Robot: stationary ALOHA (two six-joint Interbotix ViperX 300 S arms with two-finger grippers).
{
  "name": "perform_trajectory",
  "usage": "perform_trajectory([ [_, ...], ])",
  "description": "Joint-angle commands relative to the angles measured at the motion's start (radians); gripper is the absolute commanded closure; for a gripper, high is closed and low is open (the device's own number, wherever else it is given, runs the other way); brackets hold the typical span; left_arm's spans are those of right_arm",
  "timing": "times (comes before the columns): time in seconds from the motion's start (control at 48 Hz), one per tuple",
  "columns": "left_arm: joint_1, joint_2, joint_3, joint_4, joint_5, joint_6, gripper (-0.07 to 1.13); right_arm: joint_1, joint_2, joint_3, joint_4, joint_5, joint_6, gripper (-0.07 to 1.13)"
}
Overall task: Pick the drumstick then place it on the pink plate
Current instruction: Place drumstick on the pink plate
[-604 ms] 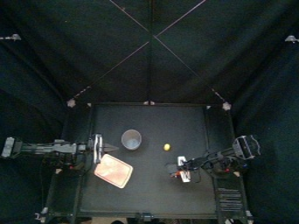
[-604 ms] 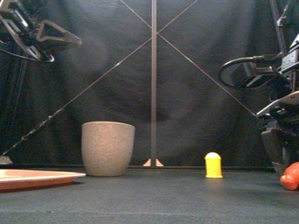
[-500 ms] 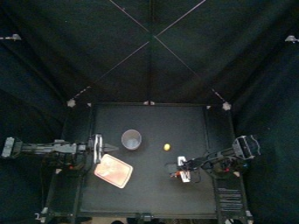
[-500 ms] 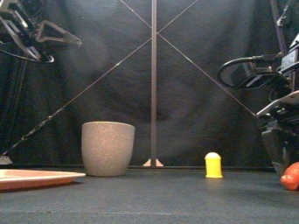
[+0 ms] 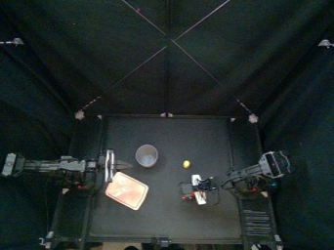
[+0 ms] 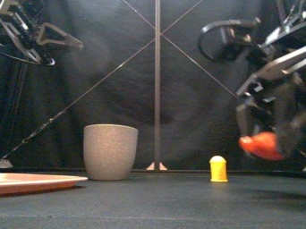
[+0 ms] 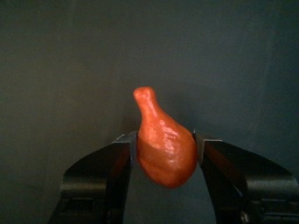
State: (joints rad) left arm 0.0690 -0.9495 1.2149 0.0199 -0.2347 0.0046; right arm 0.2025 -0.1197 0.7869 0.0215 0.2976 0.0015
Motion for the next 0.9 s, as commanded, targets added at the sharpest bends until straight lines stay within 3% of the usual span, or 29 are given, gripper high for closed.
perform_trajectory([
  [0.021,0.012,0.005,-0.014,0.002,-0.018,0.002,0.94,-0.021,0.006,-0.117,-0.048,-0.015,-0.003,0.45],
  [0.271,0.041,0.003,-0.011,-0.003,-0.04,-0.005,0.94,-0.072,0.207,-0.356,-0.167,-0.133,0.002,0.45],
  [0.5,0.054,0.003,-0.009,-0.015,-0.04,0.002,0.94,-0.087,0.454,-0.609,-0.184,-0.215,0.0,0.45],
  [0.896,0.057,0.003,-0.006,-0.014,-0.046,0.002,0.94,-0.118,0.698,-0.986,-0.184,-0.179,0.0,0.41],
])
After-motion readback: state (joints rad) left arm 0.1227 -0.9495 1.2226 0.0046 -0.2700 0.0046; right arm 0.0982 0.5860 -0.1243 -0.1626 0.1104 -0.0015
